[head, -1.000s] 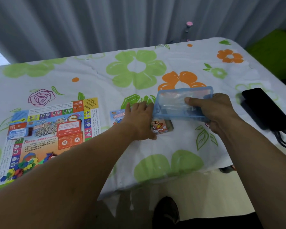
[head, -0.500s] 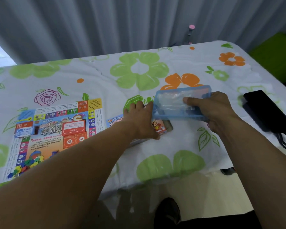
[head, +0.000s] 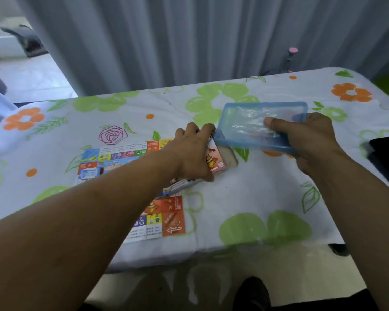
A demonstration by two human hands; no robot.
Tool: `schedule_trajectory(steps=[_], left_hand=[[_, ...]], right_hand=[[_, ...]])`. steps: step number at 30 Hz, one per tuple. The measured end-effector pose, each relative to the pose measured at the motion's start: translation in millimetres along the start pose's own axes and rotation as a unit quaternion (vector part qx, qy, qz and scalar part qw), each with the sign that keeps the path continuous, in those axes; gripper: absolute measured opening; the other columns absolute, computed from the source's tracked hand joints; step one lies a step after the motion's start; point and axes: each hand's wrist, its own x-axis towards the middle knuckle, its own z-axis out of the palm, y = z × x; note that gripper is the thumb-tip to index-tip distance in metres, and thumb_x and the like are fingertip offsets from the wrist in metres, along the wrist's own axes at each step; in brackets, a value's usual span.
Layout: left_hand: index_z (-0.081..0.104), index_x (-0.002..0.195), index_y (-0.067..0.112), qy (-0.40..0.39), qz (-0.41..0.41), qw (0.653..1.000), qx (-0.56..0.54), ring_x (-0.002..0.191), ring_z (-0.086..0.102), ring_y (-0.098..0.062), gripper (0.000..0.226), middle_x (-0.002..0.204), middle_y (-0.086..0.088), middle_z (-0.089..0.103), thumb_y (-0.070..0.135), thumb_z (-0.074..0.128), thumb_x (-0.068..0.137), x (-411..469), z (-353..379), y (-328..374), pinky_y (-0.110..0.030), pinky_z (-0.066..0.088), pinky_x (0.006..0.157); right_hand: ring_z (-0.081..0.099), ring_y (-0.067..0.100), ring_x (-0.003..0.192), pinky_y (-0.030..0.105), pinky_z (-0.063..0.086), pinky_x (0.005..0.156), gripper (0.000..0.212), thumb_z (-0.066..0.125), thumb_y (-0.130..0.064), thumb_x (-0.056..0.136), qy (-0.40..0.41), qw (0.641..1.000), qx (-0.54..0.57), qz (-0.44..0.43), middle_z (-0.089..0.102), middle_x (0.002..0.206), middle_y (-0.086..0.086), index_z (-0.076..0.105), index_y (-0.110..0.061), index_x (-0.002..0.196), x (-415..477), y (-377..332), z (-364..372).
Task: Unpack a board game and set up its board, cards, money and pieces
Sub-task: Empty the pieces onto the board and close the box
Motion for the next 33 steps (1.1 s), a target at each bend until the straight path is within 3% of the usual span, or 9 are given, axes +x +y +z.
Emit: schedule_trajectory(steps=[2, 6, 10, 13, 17, 22, 26, 29, 33], left_hand=[[0.02, 0.144, 0.03, 0.0, 0.005, 1.0, 0.009, 0.119, 0.038, -0.031, 0.112, 0.131, -0.007, 0.036, 0.05, 0.089, 0.057, -6, -5, -1, -0.047, 0.045, 0.097], [0.026, 0.141, 0.032, -0.002, 0.004, 1.0, 0.026, 0.119, 0.037, -0.03, 0.106, 0.131, -0.005, 0.035, 0.052, 0.088, 0.057, -13, -11, -6, -0.05, 0.046, 0.097], [0.002, 0.156, 0.03, -0.003, -0.009, 0.999, 0.046, 0.129, 0.03, -0.032, 0.131, 0.142, -0.006, 0.027, 0.053, 0.087, 0.058, -16, -12, -13, -0.051, 0.042, 0.105], [-0.005, 0.156, 0.027, -0.009, -0.016, 0.998, 0.052, 0.131, 0.028, -0.032, 0.138, 0.144, -0.006, 0.025, 0.051, 0.087, 0.057, -18, -13, -17, -0.052, 0.041, 0.106], [-0.004, 0.156, 0.027, -0.013, -0.013, 0.998, 0.052, 0.13, 0.029, -0.031, 0.137, 0.143, -0.006, 0.025, 0.047, 0.088, 0.056, -19, -14, -20, -0.055, 0.04, 0.105], [-0.005, 0.156, 0.025, -0.023, -0.017, 0.999, 0.033, 0.132, 0.028, -0.033, 0.138, 0.145, -0.005, 0.024, 0.044, 0.089, 0.056, -21, -13, -20, -0.056, 0.039, 0.106], [-0.005, 0.156, 0.024, -0.029, -0.021, 0.999, 0.024, 0.134, 0.026, -0.035, 0.138, 0.146, -0.007, 0.023, 0.045, 0.089, 0.057, -22, -13, -17, -0.055, 0.039, 0.106], [-0.003, 0.156, 0.024, -0.027, -0.023, 0.999, 0.027, 0.135, 0.026, -0.035, 0.139, 0.146, -0.007, 0.023, 0.044, 0.09, 0.056, -23, -14, -18, -0.056, 0.038, 0.107], [-0.003, 0.156, 0.024, -0.036, -0.003, 0.998, 0.051, 0.134, 0.027, -0.033, 0.139, 0.146, -0.007, 0.023, 0.044, 0.091, 0.054, -25, -16, -17, -0.056, 0.037, 0.108]], right_hand=[[0.075, 0.027, 0.086, 0.053, 0.062, 0.066, 0.064, 0.094, -0.02, 0.063, -0.004, 1.0, -0.004, -0.002, 0.072, 0.105, 0.01, 0.061, -0.006, 0.116, -1, 1, 3], [0.075, 0.025, 0.086, 0.05, 0.063, 0.072, 0.075, 0.096, -0.027, 0.055, -0.011, 1.0, -0.021, -0.014, 0.071, 0.108, 0.009, 0.061, -0.007, 0.119, -3, 3, 6], [0.073, 0.025, 0.09, 0.049, 0.062, 0.08, 0.072, 0.095, -0.025, 0.06, -0.016, 0.999, -0.043, -0.017, 0.068, 0.109, 0.01, 0.057, -0.008, 0.118, -6, 2, 10], [0.072, 0.025, 0.093, 0.046, 0.061, 0.085, 0.07, 0.096, -0.025, 0.06, -0.042, 0.997, -0.058, -0.023, 0.069, 0.111, 0.012, 0.058, -0.006, 0.117, -11, 3, 13], [0.068, 0.013, 0.077, 0.031, 0.059, 0.074, 0.042, 0.091, -0.014, 0.068, -0.084, 0.993, -0.074, -0.04, 0.068, 0.091, 0.0, 0.06, -0.016, 0.096, -18, 1, 15], [0.06, 0.003, 0.059, 0.016, 0.054, 0.054, 0.04, 0.089, -0.011, 0.071, -0.089, 0.989, -0.102, -0.065, 0.061, 0.078, -0.004, 0.051, -0.021, 0.082, -22, 3, 17], [0.068, 0.019, 0.064, 0.038, 0.062, 0.069, 0.048, 0.091, -0.022, 0.069, -0.101, 0.984, -0.14, -0.043, 0.066, 0.093, 0.009, 0.051, -0.018, 0.096, -21, 9, 19], [0.069, 0.012, 0.056, 0.032, 0.059, 0.06, 0.058, 0.091, -0.023, 0.068, -0.123, 0.981, -0.148, 0.003, 0.068, 0.096, 0.009, 0.057, -0.01, 0.114, -16, 8, 16], [0.072, 0.014, 0.06, 0.03, 0.058, 0.06, 0.063, 0.091, -0.021, 0.066, -0.162, 0.975, -0.15, 0.02, 0.071, 0.096, 0.01, 0.061, -0.008, 0.119, -12, 8, 13]])
